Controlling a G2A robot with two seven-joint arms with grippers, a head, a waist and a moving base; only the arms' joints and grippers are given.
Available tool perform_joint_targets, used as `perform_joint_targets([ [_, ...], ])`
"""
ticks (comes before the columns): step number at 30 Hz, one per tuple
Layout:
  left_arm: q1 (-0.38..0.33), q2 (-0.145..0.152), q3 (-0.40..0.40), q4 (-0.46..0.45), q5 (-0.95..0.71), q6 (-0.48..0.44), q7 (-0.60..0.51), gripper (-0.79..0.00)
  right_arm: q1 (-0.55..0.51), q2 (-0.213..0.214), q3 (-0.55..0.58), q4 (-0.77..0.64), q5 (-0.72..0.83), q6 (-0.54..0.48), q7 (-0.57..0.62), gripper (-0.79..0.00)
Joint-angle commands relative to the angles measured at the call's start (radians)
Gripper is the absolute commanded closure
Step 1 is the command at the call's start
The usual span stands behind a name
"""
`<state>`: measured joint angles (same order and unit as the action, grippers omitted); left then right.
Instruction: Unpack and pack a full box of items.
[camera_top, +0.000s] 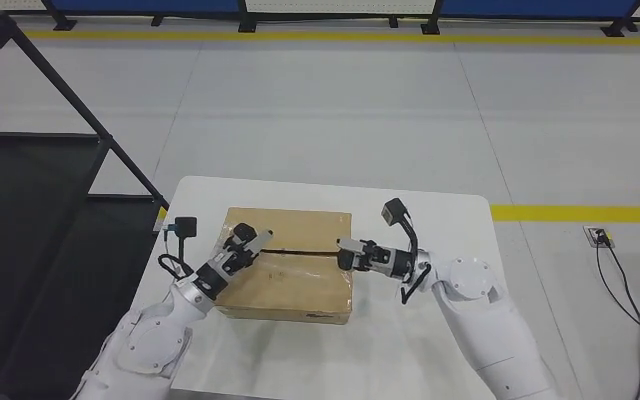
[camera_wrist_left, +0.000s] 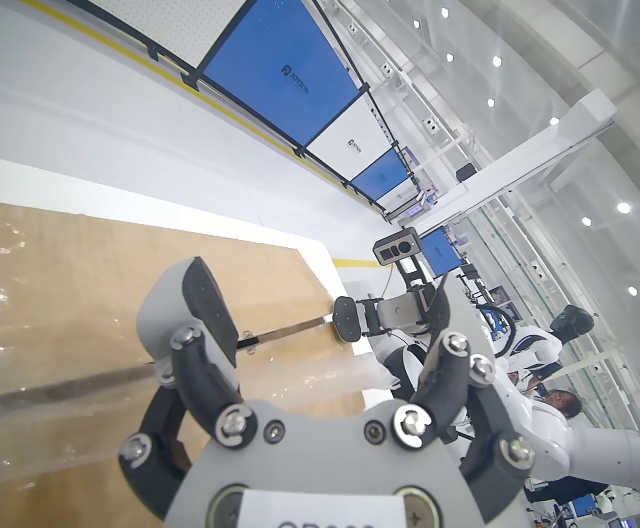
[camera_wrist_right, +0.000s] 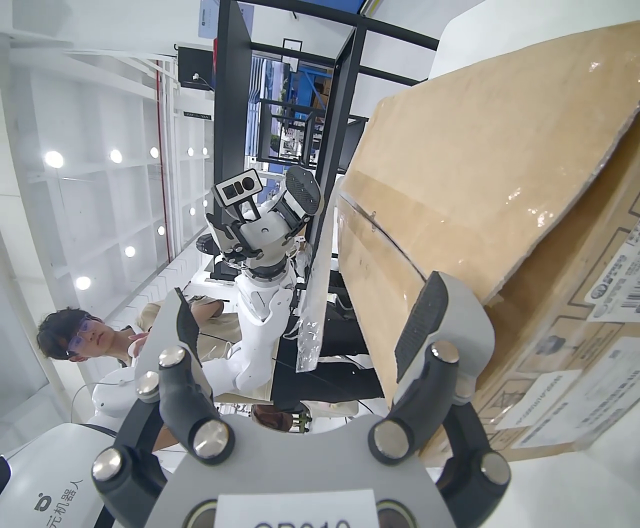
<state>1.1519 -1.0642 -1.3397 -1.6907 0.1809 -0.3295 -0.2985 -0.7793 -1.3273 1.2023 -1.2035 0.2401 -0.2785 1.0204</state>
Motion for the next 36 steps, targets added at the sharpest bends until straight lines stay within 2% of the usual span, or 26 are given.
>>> perform_joint_targets([
  [1,0.004,-0.001,-0.006,-0.009,-0.016,-0.001,0.008,-0.785,-0.013,0.003,0.008,-0.012,0.004,-0.013,-0.003,-0.785],
  [6,0.034,0.002,-0.059,-0.05,-0.079,-0.024,0.0,-0.785,-0.058,0.017,0.035,-0.072,-0.01,-0.028,0.009,-0.785],
  [12,0.093,0.01,-0.167,-0.1,-0.16,-0.059,-0.006,-0.785,-0.149,0.034,0.064,-0.209,-0.039,-0.033,-0.003,-0.785],
  [20,0.193,0.02,-0.317,-0.095,-0.21,-0.108,0.006,-0.785,-0.218,0.055,0.077,-0.363,-0.073,0.24,0.026,-0.785],
  [28,0.221,0.019,-0.35,-0.063,-0.24,-0.127,-0.011,-0.785,-0.19,0.059,0.042,-0.341,-0.058,0.364,0.048,-0.785],
  [36,0.208,0.017,-0.343,-0.054,-0.252,-0.131,-0.028,-0.785,-0.145,0.051,-0.029,-0.293,-0.038,0.389,0.027,-0.785],
])
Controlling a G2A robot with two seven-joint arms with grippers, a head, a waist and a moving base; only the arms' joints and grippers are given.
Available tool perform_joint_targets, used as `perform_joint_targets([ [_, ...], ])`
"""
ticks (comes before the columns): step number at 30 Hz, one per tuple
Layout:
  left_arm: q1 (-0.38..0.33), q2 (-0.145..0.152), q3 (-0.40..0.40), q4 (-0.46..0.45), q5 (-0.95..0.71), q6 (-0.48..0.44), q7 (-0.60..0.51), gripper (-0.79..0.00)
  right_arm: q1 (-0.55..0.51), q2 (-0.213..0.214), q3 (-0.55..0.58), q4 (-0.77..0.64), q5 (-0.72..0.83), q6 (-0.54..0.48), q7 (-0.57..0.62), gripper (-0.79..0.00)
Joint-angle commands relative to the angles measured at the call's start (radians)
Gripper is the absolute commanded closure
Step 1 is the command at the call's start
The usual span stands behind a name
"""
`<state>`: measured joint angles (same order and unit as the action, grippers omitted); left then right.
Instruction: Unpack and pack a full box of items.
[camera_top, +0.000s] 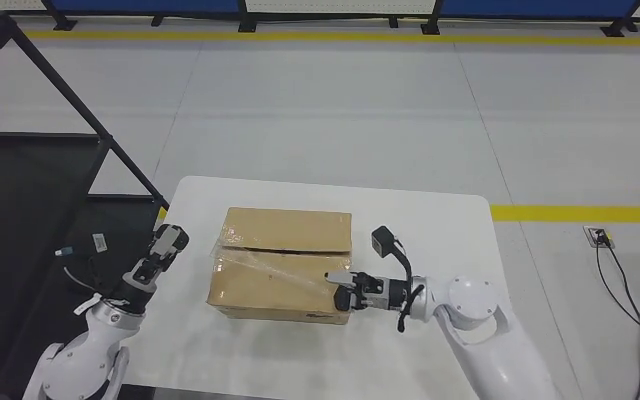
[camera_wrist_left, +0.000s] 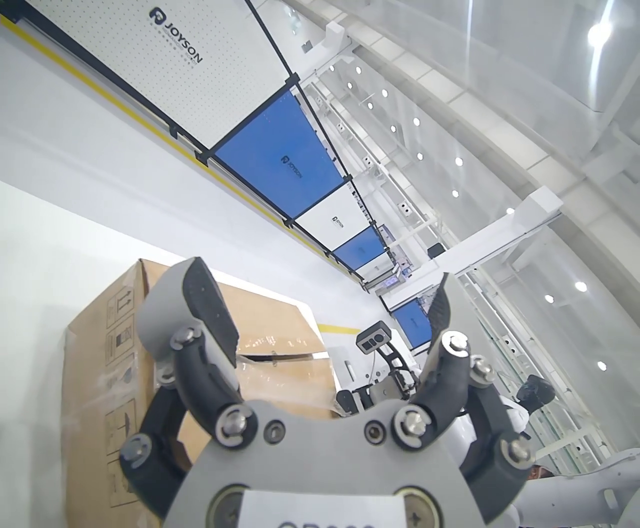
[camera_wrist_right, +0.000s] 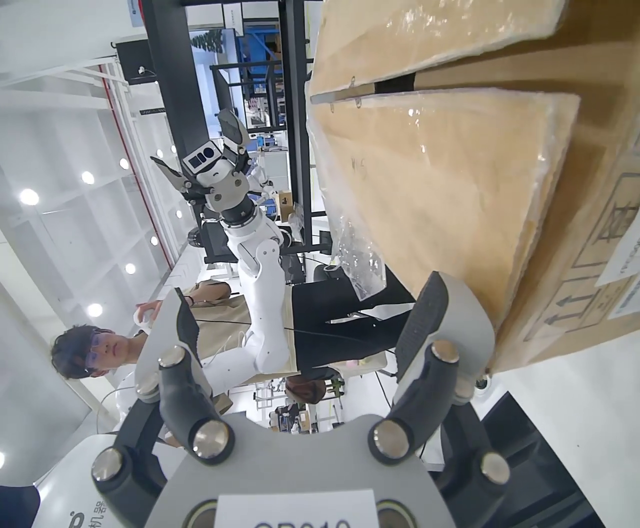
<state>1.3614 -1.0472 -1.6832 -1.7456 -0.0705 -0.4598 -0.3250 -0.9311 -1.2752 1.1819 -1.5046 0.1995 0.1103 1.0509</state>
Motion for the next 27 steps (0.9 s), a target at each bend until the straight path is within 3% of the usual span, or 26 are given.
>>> perform_joint_targets([
  [1,-0.003,-0.001,0.001,0.003,-0.001,-0.001,-0.002,-0.785,0.014,-0.003,-0.019,0.019,0.005,0.003,-0.004,-0.785],
  [7,-0.007,-0.002,-0.003,0.011,-0.005,-0.002,-0.009,-0.785,0.059,-0.011,-0.063,0.078,0.022,-0.004,-0.007,-0.785],
  [8,-0.007,-0.002,-0.005,0.012,-0.006,-0.002,-0.01,-0.785,0.064,-0.011,-0.067,0.084,0.024,-0.006,-0.008,-0.714],
  [11,-0.008,-0.002,-0.009,0.015,-0.01,-0.005,-0.011,-0.785,0.077,-0.014,-0.081,0.101,0.032,-0.012,-0.007,-0.391],
  [27,-0.004,-0.006,-0.02,0.015,-0.02,-0.009,-0.011,-0.785,0.111,-0.014,-0.11,0.118,0.034,-0.03,-0.02,-0.074],
])
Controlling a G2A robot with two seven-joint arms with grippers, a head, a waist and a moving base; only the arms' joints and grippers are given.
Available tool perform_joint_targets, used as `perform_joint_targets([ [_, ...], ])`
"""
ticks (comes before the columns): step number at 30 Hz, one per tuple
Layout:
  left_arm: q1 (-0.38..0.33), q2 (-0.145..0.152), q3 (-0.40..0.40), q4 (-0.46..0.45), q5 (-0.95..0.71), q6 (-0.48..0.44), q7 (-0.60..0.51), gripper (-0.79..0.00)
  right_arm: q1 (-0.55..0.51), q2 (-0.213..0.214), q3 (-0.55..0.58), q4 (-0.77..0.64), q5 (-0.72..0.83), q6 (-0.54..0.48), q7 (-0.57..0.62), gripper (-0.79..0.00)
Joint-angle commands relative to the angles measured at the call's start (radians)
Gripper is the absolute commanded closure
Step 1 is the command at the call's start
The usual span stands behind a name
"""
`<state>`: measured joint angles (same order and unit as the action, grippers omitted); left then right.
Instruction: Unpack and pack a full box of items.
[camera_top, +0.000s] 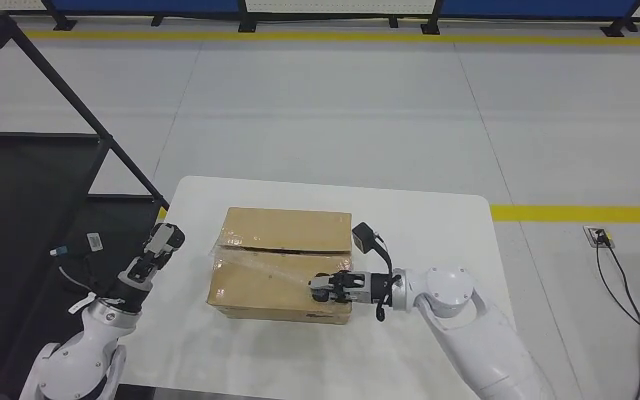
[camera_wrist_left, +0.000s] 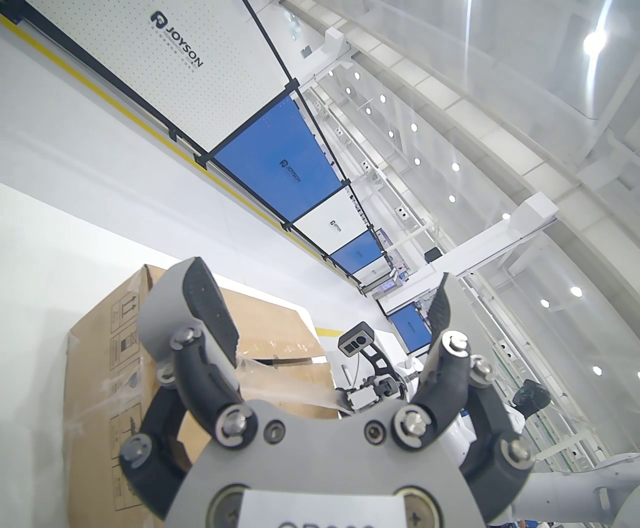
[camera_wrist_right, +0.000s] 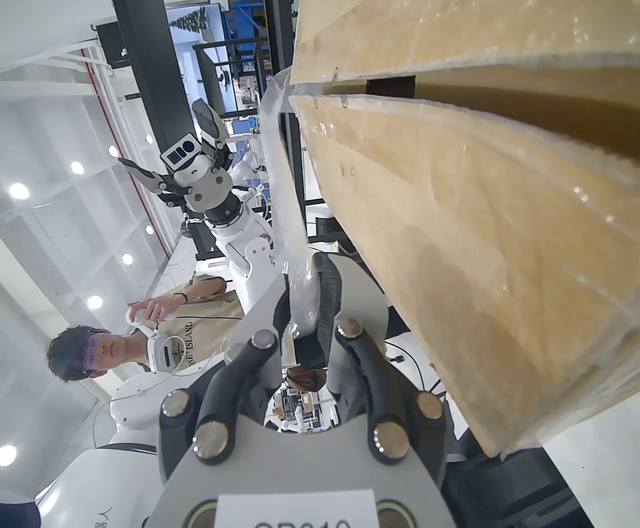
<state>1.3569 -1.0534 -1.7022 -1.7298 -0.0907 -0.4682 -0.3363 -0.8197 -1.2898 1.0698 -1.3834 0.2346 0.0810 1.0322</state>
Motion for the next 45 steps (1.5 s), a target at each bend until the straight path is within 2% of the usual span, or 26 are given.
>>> perform_joint_targets([
  [1,0.002,0.0,-0.003,-0.002,-0.001,-0.001,0.002,-0.785,-0.001,0.002,0.004,-0.008,-0.007,-0.003,-0.004,-0.065],
  [5,0.007,-0.001,-0.013,-0.007,-0.004,-0.005,0.002,-0.785,0.003,0.009,0.005,-0.041,-0.059,-0.03,-0.002,0.0],
  [13,-0.008,0.001,-0.027,0.039,-0.081,0.01,-0.062,-0.785,0.053,0.005,-0.017,-0.047,-0.125,-0.02,-0.074,0.0],
  [18,-0.049,0.007,-0.033,0.098,-0.136,0.025,-0.16,-0.785,0.105,0.0,-0.026,-0.012,-0.118,-0.004,-0.069,0.0],
  [22,-0.085,0.009,-0.025,0.138,-0.142,0.032,-0.193,-0.785,0.133,-0.002,-0.024,0.003,-0.095,-0.003,-0.064,0.0],
  [36,-0.213,0.01,0.1,0.244,-0.083,0.002,-0.357,-0.785,0.171,-0.01,-0.02,0.069,-0.045,0.037,-0.127,0.0],
  [45,-0.317,0.009,0.173,0.355,-0.142,-0.004,-0.496,-0.785,0.168,-0.007,-0.016,0.082,-0.043,0.06,-0.114,0.0],
])
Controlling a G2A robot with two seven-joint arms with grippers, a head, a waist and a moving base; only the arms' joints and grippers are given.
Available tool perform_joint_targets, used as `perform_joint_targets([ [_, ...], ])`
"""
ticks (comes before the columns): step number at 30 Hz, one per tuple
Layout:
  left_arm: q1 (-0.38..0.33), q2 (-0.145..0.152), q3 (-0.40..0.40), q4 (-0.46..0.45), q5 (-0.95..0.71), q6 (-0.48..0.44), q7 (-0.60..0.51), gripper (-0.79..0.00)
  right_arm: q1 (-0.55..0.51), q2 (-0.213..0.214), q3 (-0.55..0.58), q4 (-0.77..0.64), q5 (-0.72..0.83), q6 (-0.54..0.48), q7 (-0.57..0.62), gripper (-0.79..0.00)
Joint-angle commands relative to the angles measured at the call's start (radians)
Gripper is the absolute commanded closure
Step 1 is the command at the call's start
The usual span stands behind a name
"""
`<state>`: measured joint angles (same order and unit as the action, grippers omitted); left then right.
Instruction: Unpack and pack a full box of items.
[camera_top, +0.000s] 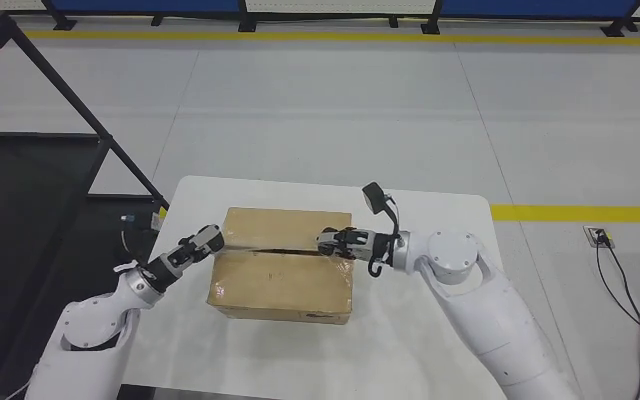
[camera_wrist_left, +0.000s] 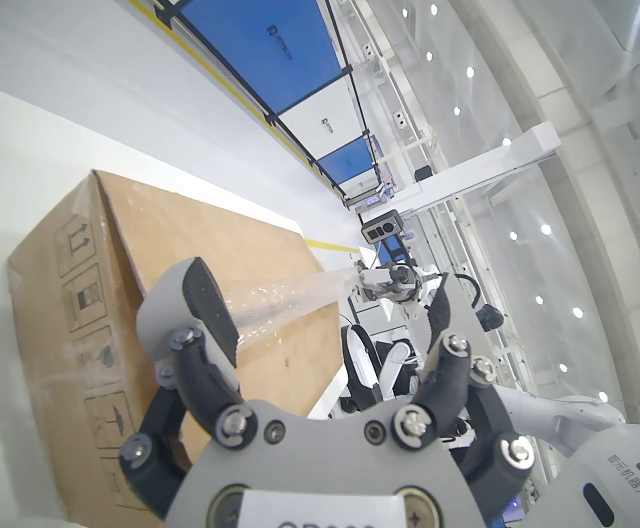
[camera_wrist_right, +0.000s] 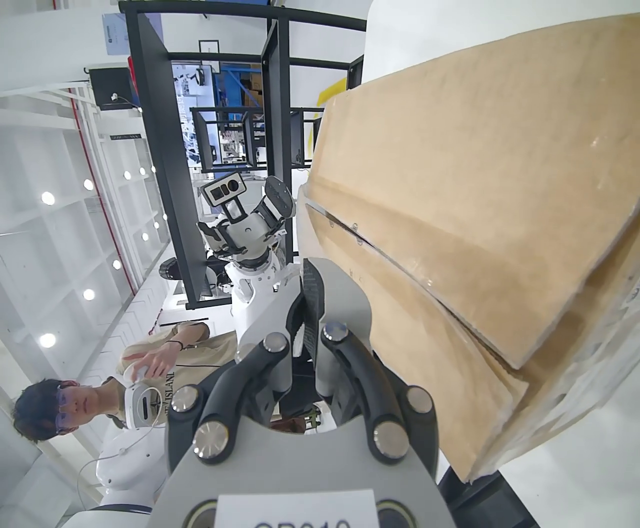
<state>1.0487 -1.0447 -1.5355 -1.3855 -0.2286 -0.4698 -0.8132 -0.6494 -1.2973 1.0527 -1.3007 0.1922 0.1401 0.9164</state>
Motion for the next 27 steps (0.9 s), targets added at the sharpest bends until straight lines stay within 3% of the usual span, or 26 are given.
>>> perform_joint_targets([
  [1,-0.018,0.001,0.011,0.023,-0.002,-0.003,-0.029,-0.785,-0.005,0.002,0.003,-0.002,-0.002,0.002,0.004,0.0],
  [6,-0.055,0.002,0.042,0.062,0.006,-0.011,-0.082,-0.785,-0.014,0.007,0.01,-0.004,-0.008,0.019,0.012,0.0],
  [17,-0.084,0.0,0.081,0.098,0.023,-0.008,-0.065,-0.785,0.0,0.008,-0.005,0.029,-0.029,0.057,0.017,-0.003],
  [20,-0.089,0.0,0.089,0.104,0.023,-0.006,-0.064,-0.785,0.009,0.007,-0.016,0.047,-0.038,0.074,0.019,-0.108],
  [27,-0.096,0.002,0.102,0.111,0.026,-0.008,-0.073,-0.785,0.029,0.002,-0.033,0.084,-0.036,0.087,0.016,-0.185],
])
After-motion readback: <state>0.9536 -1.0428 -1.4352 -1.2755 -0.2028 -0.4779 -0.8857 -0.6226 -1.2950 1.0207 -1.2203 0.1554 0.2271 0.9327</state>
